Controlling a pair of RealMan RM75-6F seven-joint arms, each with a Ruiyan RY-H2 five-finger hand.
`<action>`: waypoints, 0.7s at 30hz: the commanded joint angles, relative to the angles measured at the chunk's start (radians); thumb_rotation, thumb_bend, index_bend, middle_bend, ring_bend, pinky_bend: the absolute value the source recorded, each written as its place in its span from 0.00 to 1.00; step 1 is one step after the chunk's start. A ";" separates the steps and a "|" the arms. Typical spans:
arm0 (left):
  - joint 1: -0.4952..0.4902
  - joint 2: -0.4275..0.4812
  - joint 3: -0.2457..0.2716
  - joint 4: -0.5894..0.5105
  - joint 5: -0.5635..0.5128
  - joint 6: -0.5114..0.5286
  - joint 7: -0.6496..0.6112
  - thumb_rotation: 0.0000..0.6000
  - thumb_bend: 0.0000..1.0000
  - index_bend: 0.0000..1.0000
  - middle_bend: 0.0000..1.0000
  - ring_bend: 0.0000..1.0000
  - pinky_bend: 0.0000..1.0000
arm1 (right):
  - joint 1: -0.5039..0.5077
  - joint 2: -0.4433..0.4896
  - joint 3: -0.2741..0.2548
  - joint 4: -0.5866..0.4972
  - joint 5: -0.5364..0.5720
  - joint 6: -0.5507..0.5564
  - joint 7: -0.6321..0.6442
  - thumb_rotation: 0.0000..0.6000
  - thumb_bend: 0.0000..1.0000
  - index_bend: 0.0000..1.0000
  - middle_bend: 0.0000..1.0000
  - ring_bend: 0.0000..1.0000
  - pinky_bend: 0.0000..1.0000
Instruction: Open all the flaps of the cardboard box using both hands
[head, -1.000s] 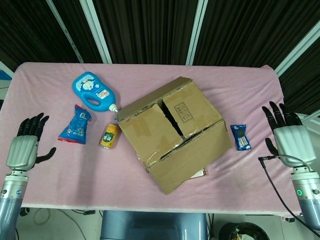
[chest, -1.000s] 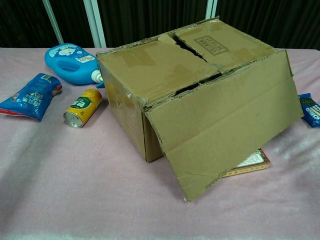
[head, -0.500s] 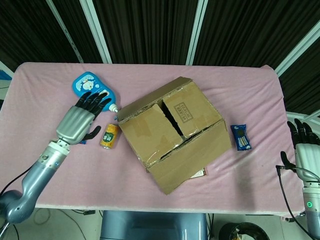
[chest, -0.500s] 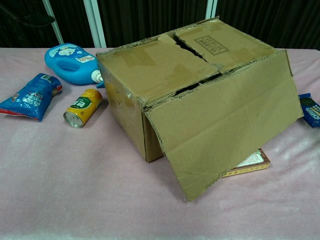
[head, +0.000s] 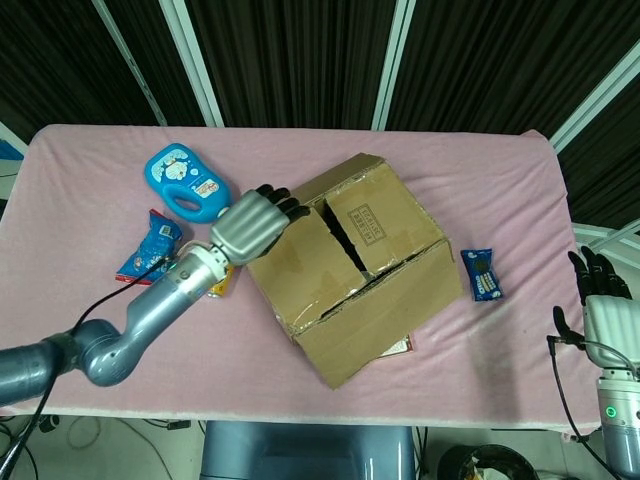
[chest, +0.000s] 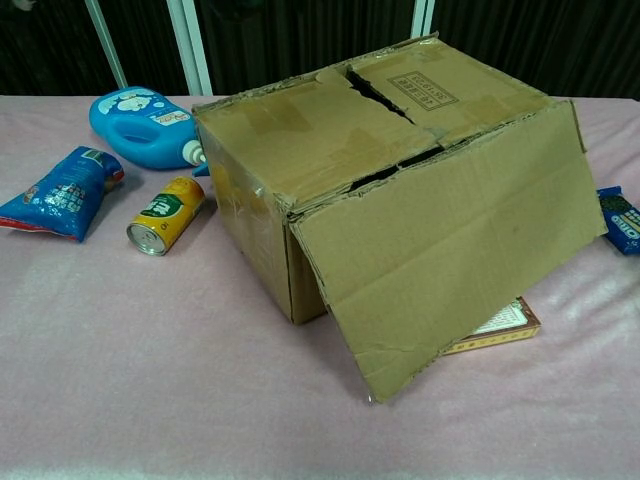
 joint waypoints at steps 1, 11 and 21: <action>-0.121 -0.087 0.034 0.103 -0.093 -0.045 0.068 1.00 0.72 0.26 0.32 0.22 0.31 | -0.008 -0.021 0.018 0.032 -0.007 -0.016 0.041 1.00 0.47 0.04 0.01 0.00 0.21; -0.297 -0.240 0.114 0.298 -0.201 -0.108 0.077 1.00 0.76 0.29 0.36 0.25 0.33 | -0.023 -0.028 0.046 0.059 0.001 -0.055 0.087 1.00 0.48 0.04 0.01 0.00 0.21; -0.382 -0.304 0.174 0.383 -0.248 -0.121 0.057 1.00 0.80 0.31 0.40 0.27 0.35 | -0.035 -0.029 0.068 0.063 0.010 -0.079 0.104 1.00 0.49 0.04 0.01 0.00 0.21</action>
